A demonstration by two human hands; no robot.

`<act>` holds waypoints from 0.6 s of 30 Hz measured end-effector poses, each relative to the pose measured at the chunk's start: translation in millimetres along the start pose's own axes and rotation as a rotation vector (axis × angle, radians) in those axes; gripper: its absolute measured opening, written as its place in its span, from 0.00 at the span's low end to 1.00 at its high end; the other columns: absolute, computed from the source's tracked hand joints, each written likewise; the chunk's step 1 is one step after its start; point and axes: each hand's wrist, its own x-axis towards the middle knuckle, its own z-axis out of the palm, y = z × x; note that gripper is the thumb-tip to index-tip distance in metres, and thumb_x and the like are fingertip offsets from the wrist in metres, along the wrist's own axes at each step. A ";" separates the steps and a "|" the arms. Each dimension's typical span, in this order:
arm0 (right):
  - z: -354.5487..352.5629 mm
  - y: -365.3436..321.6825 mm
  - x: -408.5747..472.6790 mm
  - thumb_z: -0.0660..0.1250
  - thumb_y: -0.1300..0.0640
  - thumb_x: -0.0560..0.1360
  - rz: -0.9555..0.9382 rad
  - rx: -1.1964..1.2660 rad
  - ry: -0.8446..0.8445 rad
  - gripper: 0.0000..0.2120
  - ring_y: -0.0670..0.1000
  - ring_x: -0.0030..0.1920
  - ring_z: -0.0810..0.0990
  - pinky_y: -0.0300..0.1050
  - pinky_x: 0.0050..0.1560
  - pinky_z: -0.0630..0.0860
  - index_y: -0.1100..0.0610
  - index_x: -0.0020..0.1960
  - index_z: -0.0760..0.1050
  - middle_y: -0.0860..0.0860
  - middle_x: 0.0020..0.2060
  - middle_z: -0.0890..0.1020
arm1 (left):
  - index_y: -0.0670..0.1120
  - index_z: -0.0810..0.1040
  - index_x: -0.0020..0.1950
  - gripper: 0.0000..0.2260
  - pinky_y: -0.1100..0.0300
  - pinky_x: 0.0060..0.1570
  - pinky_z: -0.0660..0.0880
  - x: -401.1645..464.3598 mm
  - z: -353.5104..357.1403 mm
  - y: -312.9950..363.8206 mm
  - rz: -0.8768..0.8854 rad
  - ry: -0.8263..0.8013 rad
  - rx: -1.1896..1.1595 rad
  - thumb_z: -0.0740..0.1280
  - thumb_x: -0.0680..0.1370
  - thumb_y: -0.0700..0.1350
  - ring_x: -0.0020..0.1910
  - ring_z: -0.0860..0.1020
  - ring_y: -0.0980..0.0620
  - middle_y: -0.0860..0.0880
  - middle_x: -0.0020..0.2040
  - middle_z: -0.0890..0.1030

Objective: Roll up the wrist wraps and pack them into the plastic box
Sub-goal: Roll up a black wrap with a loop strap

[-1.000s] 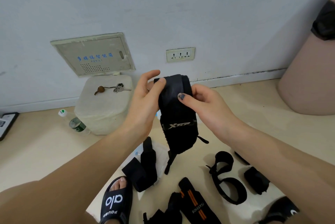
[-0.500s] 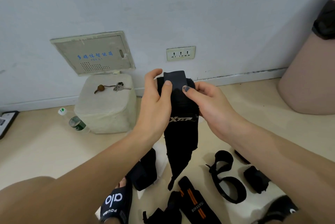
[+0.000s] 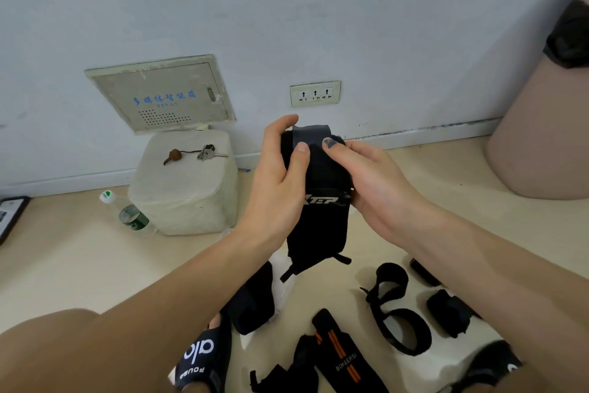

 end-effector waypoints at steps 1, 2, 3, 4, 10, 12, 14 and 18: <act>-0.9 -2.0 0.5 0.66 0.50 0.83 0.006 0.006 0.005 0.16 0.49 0.46 0.86 0.45 0.46 0.80 0.62 0.61 0.81 0.56 0.49 0.87 | 0.51 0.67 0.74 0.16 0.69 0.54 0.74 -0.7 -0.1 0.5 0.015 -0.009 0.018 0.59 0.86 0.41 0.56 0.78 0.64 0.56 0.59 0.77; -2.3 -3.9 1.8 0.67 0.50 0.82 0.016 0.018 0.016 0.17 0.49 0.46 0.86 0.45 0.47 0.81 0.63 0.61 0.81 0.57 0.51 0.87 | 0.51 0.67 0.73 0.16 0.68 0.56 0.74 -1.9 0.3 0.1 0.027 -0.030 0.036 0.59 0.86 0.41 0.58 0.77 0.63 0.57 0.60 0.77; -4.0 -6.0 3.2 0.67 0.50 0.82 0.033 0.038 0.027 0.18 0.51 0.48 0.86 0.47 0.50 0.82 0.63 0.62 0.81 0.59 0.53 0.87 | 0.52 0.66 0.73 0.16 0.66 0.58 0.74 -3.9 0.9 0.2 0.035 -0.063 0.050 0.59 0.86 0.41 0.59 0.77 0.62 0.59 0.60 0.77; -5.8 -7.4 4.8 0.68 0.50 0.81 0.054 0.067 0.035 0.18 0.53 0.51 0.86 0.51 0.55 0.82 0.63 0.63 0.81 0.60 0.56 0.86 | 0.53 0.65 0.74 0.17 0.65 0.60 0.74 -6.2 2.0 -0.3 0.040 -0.101 0.066 0.59 0.86 0.41 0.61 0.77 0.62 0.60 0.61 0.76; -9.1 -5.2 5.8 0.68 0.55 0.81 0.169 0.195 0.050 0.15 0.59 0.57 0.86 0.56 0.61 0.81 0.63 0.62 0.82 0.61 0.58 0.85 | 0.56 0.59 0.78 0.21 0.52 0.66 0.74 -13.6 4.8 -2.7 -0.001 -0.208 0.108 0.57 0.86 0.45 0.63 0.77 0.57 0.57 0.62 0.77; -9.1 -5.9 4.7 0.67 0.54 0.81 0.198 0.225 0.035 0.16 0.58 0.54 0.86 0.53 0.56 0.83 0.62 0.63 0.82 0.60 0.58 0.85 | 0.57 0.58 0.78 0.22 0.51 0.67 0.74 -13.7 4.6 -2.2 -0.010 -0.209 0.103 0.56 0.85 0.47 0.63 0.76 0.57 0.57 0.62 0.77; -9.3 -7.7 3.5 0.66 0.52 0.81 0.236 0.258 0.006 0.16 0.57 0.55 0.86 0.52 0.56 0.82 0.60 0.64 0.82 0.58 0.58 0.86 | 0.58 0.59 0.77 0.22 0.52 0.67 0.73 -14.8 5.1 -0.9 -0.013 -0.208 0.097 0.56 0.82 0.49 0.64 0.76 0.58 0.57 0.64 0.77; -8.0 -8.7 2.4 0.67 0.52 0.82 0.232 0.328 -0.002 0.17 0.55 0.53 0.86 0.52 0.59 0.81 0.61 0.65 0.80 0.58 0.59 0.85 | 0.58 0.63 0.74 0.19 0.53 0.61 0.76 -15.8 7.8 -1.7 -0.059 -0.177 0.059 0.59 0.83 0.55 0.60 0.79 0.57 0.59 0.57 0.80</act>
